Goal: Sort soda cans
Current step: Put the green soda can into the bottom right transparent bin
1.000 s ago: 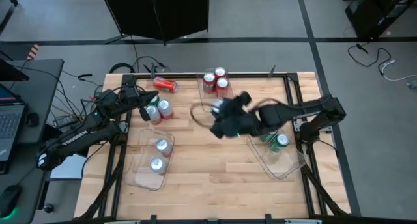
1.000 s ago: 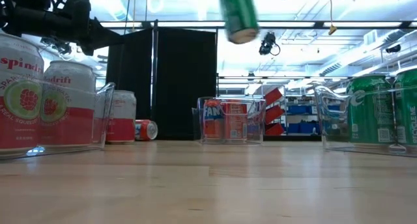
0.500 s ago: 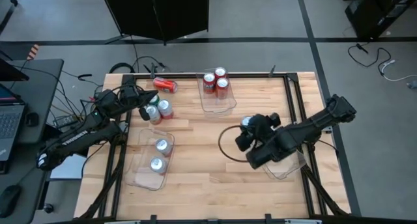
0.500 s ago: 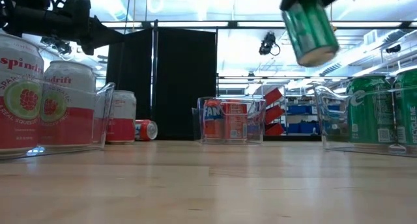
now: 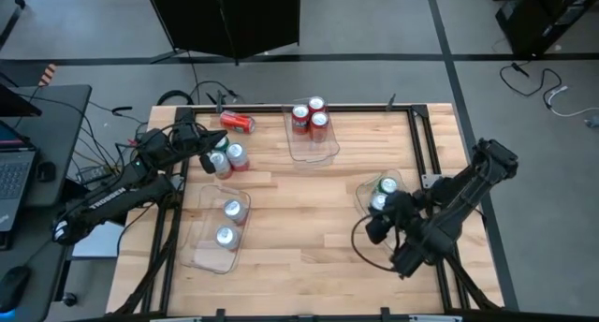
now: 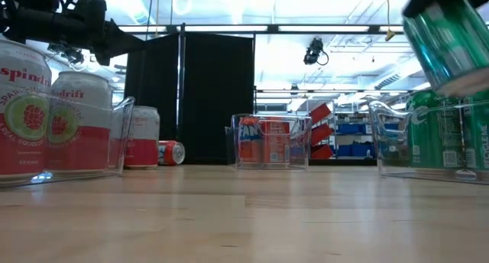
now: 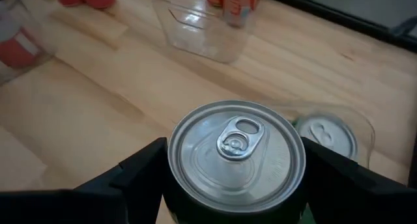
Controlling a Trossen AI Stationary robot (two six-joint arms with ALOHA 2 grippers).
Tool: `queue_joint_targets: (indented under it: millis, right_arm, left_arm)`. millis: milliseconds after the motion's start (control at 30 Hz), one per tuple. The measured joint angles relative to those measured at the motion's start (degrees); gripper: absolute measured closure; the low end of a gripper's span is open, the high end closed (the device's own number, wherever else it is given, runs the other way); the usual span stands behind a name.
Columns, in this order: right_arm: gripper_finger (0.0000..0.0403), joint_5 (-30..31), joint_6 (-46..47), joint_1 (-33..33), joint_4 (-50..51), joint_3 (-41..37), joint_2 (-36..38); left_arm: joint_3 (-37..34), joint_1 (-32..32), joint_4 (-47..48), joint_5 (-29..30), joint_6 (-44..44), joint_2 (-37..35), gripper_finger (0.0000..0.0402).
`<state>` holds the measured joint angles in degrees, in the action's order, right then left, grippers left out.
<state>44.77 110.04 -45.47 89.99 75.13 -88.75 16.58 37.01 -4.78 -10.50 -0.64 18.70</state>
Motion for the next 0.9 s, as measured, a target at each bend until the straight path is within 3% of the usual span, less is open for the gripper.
queue_joint_targets:
  millis: [233, 400, 600, 900]
  right_arm:
    - [0.0115, -0.2, 12.5, -5.2, -0.6, -10.2, 0.0]
    - [0.0115, 0.8, 17.3, -7.0, -7.1, -17.3, 0.0]
    - [0.0115, 2.7, 15.4, -6.8, -17.0, -24.2, -0.2]
    - [0.0115, 4.1, 9.7, -6.6, -20.4, -25.8, -0.1]
  left_arm:
    - [0.0, 0.0, 0.0, -0.1, 0.4, 0.0, 0.0398]
    - [0.0, 0.0, 0.0, -0.1, 0.9, 0.0, 0.0398]
    - [0.0, 0.0, 0.0, -0.1, 1.0, 0.0, 0.0398]
    - [0.0, 0.0, 0.0, -0.1, 1.0, 0.0, 0.0398]
